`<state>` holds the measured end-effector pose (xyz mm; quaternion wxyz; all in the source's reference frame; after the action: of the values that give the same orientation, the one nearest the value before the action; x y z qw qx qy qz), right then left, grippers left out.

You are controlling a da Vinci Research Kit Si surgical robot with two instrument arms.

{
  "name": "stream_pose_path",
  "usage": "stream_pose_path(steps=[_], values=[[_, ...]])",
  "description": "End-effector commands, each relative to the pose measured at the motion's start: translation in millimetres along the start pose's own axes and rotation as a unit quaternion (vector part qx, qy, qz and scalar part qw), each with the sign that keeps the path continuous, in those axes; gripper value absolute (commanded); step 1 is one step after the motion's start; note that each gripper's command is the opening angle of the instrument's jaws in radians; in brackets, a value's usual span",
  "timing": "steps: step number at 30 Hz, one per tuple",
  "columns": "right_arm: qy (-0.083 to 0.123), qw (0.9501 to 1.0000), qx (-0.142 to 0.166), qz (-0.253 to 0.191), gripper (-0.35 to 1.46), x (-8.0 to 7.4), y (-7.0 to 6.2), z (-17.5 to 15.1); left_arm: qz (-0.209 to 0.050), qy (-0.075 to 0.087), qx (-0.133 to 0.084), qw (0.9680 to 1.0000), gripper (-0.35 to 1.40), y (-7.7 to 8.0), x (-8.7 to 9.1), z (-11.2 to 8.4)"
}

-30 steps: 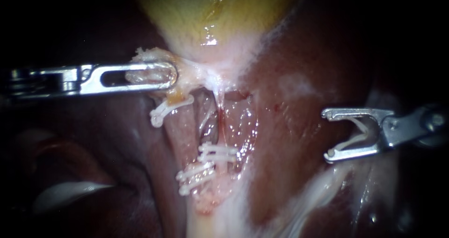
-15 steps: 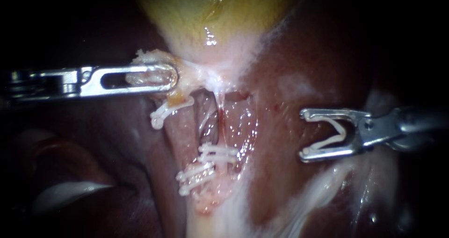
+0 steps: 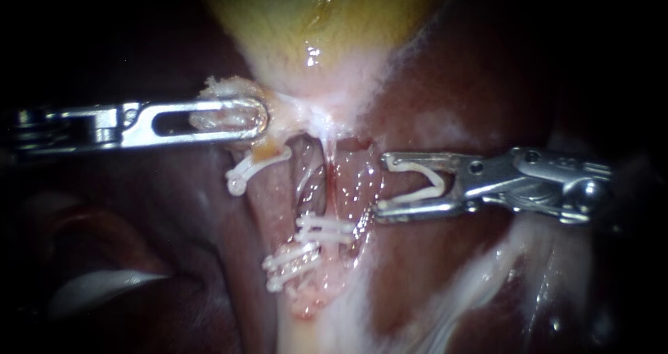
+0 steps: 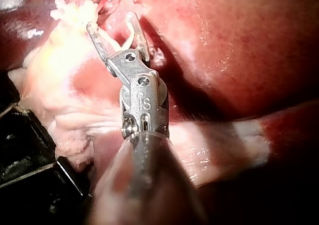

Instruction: Clipping third clip right tube

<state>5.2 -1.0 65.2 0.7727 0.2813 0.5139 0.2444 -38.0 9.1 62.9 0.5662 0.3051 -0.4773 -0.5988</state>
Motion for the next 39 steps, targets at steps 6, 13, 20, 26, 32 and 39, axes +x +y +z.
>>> stream_pose_path(steps=[6,13,20,26,32,39], values=[[0.003,0.9997,0.006,0.022,0.49,0.0,0.7,3.1,0.0,0.001,0.001,1.0,-0.33,-0.2,0.1,0.1],[0.011,0.9991,0.011,0.04,0.49,-0.3,1.3,5.6,0.0,0.001,0.001,1.0,-0.33,-0.2,0.1,0.1],[0.026,0.9983,0.019,0.049,0.49,-0.1,1.6,6.3,0.0,0.002,0.002,1.0,-0.33,-0.2,0.2,0.1],[0.04,0.9971,0.029,0.057,0.49,0.1,1.7,6.5,0.0,0.002,0.002,1.0,-0.33,-0.2,0.2,0.1],[0.082,0.9908,0.072,0.081,0.49,0.5,1.7,6.5,0.0,0.002,0.002,1.0,-0.32,-0.1,0.2,0.1],[0.109,0.983,0.111,0.098,0.49,1.0,0.8,6.8,0.001,0.002,0.002,1.0,-0.32,-0.1,0.3,0.2]])
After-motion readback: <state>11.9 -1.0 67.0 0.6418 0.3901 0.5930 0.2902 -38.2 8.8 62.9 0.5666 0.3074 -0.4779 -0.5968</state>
